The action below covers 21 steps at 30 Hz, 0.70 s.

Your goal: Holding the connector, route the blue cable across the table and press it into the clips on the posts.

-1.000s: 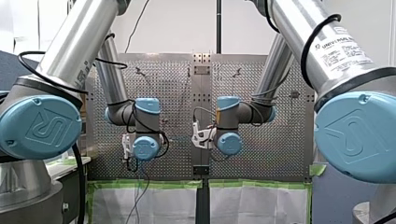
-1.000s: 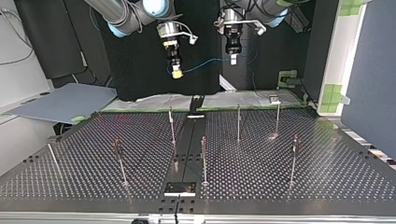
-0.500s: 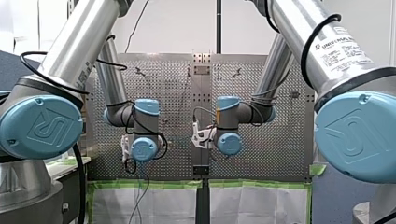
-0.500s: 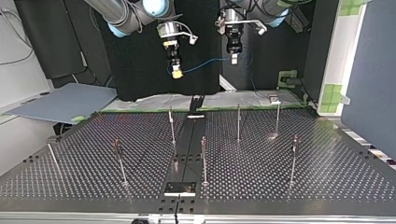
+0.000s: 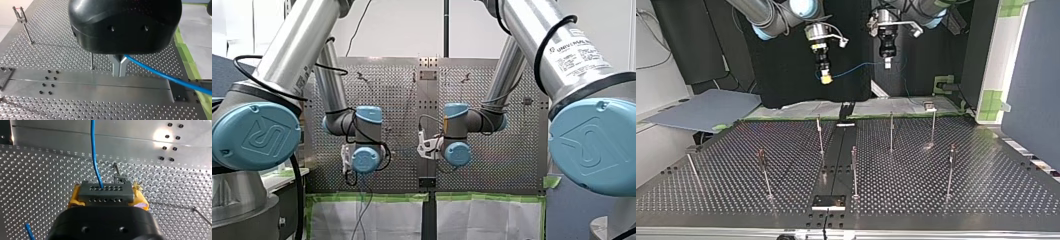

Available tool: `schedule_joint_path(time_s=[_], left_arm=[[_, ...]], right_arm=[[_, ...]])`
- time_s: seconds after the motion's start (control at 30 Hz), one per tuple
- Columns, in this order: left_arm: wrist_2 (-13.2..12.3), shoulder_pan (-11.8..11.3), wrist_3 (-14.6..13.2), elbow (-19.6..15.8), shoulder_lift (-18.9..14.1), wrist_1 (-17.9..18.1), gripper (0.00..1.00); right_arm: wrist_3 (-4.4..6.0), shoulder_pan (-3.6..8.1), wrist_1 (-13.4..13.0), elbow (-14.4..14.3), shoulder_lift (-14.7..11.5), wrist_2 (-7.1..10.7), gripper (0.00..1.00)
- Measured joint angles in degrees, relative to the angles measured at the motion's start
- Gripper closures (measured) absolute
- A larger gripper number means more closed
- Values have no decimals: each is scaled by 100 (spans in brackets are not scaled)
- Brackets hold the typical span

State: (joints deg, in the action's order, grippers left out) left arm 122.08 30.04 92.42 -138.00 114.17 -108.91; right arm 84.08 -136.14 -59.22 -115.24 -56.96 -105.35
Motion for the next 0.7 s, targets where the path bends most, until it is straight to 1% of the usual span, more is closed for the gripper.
schedule_joint_path(time_s=[0.03,0.13,0.27,0.47,0.53,0.63,0.7], left_arm=[[-48,-48,-48,-48,-48,-3,100],[-201,-211,-163,-211,-212,-7,100],[-298,-437,-213,-438,-437,-9,100],[-320,-794,-224,-783,-808,-9,100],[-321,-852,-224,-833,-882,-9,100],[-321,-882,-225,-858,-923,-9,100],[-321,-888,-225,-863,-931,-9,100]], right_arm=[[-43,-38,45,44,44,-43,100],[-128,-100,195,175,193,-194,100],[-163,-123,432,250,429,-333,100],[-170,-126,792,266,783,-370,100],[-170,-127,906,266,855,-371,100],[-171,-128,1064,268,894,-373,100],[-171,-128,1118,268,902,-373,100]])
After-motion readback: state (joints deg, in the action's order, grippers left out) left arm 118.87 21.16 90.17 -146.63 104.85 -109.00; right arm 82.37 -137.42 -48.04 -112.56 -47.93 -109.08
